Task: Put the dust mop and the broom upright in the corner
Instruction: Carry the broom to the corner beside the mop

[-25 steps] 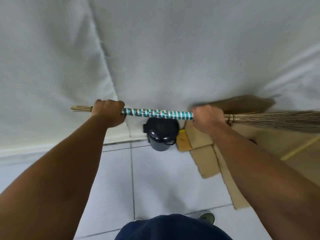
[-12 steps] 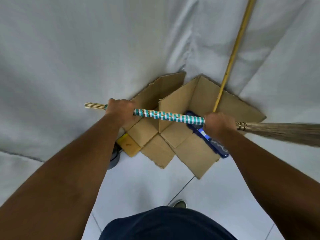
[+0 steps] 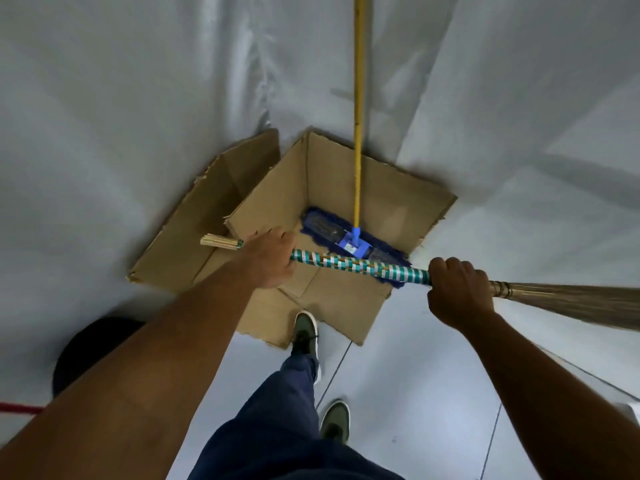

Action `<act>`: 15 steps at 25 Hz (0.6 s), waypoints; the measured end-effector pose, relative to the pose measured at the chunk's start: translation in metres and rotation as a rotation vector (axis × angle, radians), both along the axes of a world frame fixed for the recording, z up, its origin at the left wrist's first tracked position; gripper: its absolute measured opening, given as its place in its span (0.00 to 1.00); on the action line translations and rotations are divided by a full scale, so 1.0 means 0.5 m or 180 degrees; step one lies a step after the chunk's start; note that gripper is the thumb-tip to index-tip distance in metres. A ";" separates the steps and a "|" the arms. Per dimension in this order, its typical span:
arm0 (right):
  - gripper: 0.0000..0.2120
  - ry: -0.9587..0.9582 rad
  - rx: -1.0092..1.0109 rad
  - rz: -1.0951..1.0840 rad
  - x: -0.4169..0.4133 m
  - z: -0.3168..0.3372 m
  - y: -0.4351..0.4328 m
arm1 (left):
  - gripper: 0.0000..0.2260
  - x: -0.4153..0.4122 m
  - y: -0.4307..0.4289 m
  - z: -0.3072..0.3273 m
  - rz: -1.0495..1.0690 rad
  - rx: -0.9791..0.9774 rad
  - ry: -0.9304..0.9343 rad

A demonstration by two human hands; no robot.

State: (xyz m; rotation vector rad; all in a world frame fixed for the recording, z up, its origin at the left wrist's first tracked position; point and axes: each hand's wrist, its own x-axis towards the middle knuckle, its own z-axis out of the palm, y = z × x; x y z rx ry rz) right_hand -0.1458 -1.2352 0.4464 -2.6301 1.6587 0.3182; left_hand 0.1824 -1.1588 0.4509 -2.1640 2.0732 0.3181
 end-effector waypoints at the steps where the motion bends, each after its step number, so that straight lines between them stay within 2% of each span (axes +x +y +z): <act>1: 0.10 -0.0002 0.0032 -0.0056 -0.004 -0.013 -0.012 | 0.13 0.001 -0.027 -0.014 -0.0096 0.0035 0.0034; 5: 0.11 -0.0056 0.0272 -0.0328 -0.008 -0.074 -0.091 | 0.13 0.014 -0.200 -0.066 -0.0443 0.0000 -0.0146; 11: 0.17 -0.0029 0.0656 -0.0595 0.004 -0.150 -0.193 | 0.15 0.024 -0.389 -0.174 -0.0591 -0.0073 -0.0224; 15: 0.20 -0.0245 0.0837 -0.0587 -0.006 -0.280 -0.253 | 0.17 -0.001 -0.445 -0.330 -0.0459 -0.0262 -0.0211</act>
